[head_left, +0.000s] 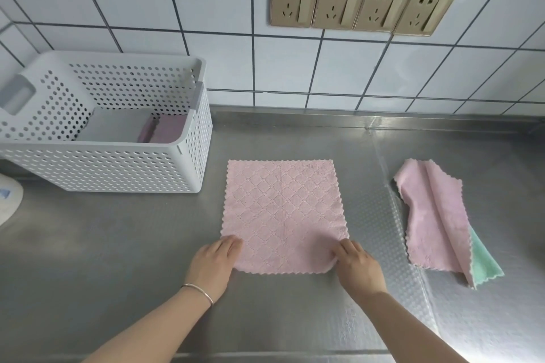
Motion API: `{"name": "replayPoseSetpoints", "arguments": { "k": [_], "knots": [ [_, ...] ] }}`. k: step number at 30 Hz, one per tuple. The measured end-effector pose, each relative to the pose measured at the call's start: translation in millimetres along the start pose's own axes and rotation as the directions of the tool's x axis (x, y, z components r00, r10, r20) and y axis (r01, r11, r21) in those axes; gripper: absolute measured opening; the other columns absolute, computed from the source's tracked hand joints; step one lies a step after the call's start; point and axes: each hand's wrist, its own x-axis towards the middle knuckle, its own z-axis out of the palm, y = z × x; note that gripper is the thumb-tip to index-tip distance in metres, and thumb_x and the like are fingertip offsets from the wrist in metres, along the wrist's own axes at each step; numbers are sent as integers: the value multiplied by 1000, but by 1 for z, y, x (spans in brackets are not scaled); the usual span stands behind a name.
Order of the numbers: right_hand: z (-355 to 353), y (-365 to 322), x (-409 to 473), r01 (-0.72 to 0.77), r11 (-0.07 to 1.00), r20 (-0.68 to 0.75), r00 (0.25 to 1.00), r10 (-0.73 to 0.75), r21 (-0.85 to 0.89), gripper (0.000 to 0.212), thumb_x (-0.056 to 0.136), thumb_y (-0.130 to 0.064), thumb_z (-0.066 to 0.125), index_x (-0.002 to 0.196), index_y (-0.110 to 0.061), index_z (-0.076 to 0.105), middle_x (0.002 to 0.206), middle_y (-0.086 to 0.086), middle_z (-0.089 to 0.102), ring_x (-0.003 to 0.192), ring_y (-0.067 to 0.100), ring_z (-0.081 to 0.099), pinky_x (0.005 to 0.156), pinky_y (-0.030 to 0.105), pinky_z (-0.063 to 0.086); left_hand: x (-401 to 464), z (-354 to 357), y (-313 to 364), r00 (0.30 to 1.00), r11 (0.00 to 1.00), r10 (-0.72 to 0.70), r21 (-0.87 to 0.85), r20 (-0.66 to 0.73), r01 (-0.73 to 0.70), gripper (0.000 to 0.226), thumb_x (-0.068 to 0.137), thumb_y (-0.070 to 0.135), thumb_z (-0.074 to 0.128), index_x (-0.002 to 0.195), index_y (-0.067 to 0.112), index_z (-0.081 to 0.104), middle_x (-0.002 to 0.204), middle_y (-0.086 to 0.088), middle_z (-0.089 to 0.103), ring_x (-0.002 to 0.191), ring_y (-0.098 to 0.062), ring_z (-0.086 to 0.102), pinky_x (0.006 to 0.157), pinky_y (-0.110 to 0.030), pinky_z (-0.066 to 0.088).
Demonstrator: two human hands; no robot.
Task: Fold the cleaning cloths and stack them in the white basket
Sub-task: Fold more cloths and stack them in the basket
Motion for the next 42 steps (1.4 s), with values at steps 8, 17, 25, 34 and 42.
{"name": "replayPoseSetpoints", "arguments": {
  "k": [8, 17, 25, 34, 42],
  "knots": [
    [-24, 3, 24, -450, 859, 280, 881, 381, 245, 19, 94, -29, 49, 96, -15, 62, 93, 4, 64, 84, 24, 56, 65, 28, 37, 13, -20, 6, 957, 969, -243, -5, 158, 247, 48, 33, 18, 87, 74, 23, 65, 61, 7, 63, 50, -19, 61, 44, -21, 45],
    [-36, 9, -6, -291, 944, 389, 897, 211, 157, 19, 95, -31, 48, 103, -24, 63, 93, -9, 61, 84, 13, 56, 72, 26, 44, -9, -36, -14, 887, 873, -320, -260, 332, 413, 48, 88, 8, 45, 115, 45, 60, 110, 15, 67, 99, -12, 63, 71, -20, 43],
    [-55, 9, -28, -255, 949, 673, 736, 67, 185, 19, 94, -34, 49, 76, -35, 54, 87, -11, 59, 85, 12, 55, 75, 22, 42, -27, -46, -24, 783, 912, -136, -233, 606, 338, 27, 94, 21, 43, 107, 35, 63, 76, 16, 60, 78, -12, 58, 67, -23, 41],
    [-76, 9, 21, -221, 964, 787, 617, 20, 149, 21, 97, -33, 46, 104, -23, 63, 110, -6, 61, 102, 10, 57, 93, 23, 42, 11, -71, -35, 760, 820, -197, -320, 619, 474, 22, 95, 26, 47, 73, 28, 52, 71, 8, 54, 70, -14, 49, 57, -19, 31],
    [-63, 19, 58, -636, 679, 617, 713, 335, 366, 17, 88, -14, 53, 72, -9, 54, 66, 1, 47, 60, 13, 41, 56, 27, 29, 42, -58, -32, 747, 471, -422, -580, 513, 665, 16, 95, 17, 48, 101, 18, 62, 88, -9, 67, 72, -19, 55, 60, -25, 36]
  ]
}}
